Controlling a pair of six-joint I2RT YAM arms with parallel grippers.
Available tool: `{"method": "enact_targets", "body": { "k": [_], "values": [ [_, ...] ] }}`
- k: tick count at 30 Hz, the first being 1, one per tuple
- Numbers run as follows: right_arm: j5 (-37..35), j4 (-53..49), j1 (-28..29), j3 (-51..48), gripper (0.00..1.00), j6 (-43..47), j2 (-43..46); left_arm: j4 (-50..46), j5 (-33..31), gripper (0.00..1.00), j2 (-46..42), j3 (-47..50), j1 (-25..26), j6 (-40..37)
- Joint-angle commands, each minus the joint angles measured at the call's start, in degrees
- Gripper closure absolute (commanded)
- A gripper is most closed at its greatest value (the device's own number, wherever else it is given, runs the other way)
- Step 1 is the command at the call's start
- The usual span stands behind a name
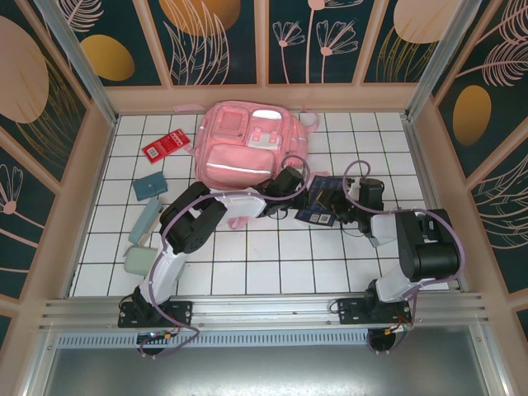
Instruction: Pack the student bag
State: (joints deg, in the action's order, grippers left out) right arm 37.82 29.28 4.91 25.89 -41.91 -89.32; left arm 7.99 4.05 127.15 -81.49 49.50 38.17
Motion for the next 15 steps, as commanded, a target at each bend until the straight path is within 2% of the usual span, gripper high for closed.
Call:
{"method": "enact_targets", "body": {
  "k": [1,4,5,8,11,13,15],
  "values": [
    [2.7,1.2,-0.9,1.6,0.7,2.0,1.4,-2.5,2.8,0.87,0.4,1.2,1.0,-1.8],
    [2.7,1.2,-1.2,0.8,0.97,2.2,2.4,-3.0,2.6,0.86,-0.8,0.8,0.8,-2.3],
    [2.5,1.3,-1.2,0.5,1.0,2.1,2.9,-3.1,2.3,0.82,-1.8,0.9,0.9,-2.6],
    [1.7,1.8,-1.3,-1.0,1.0,1.8,5.9,-4.3,1.3,0.69,-5.4,0.8,0.8,-3.7],
    [0.7,1.7,-1.4,-2.0,1.0,1.6,9.9,-5.8,-0.8,0.6,-9.8,1.2,0.9,-5.0],
    [-0.1,1.3,-1.4,-2.6,1.0,1.6,12.5,-7.2,-2.5,0.55,-12.4,1.3,0.9,-6.4],
    [-0.8,0.6,-1.4,-3.0,1.0,1.7,15.1,-9.5,-4.7,0.54,-14.8,1.1,0.9,-8.8]
  ]
}}
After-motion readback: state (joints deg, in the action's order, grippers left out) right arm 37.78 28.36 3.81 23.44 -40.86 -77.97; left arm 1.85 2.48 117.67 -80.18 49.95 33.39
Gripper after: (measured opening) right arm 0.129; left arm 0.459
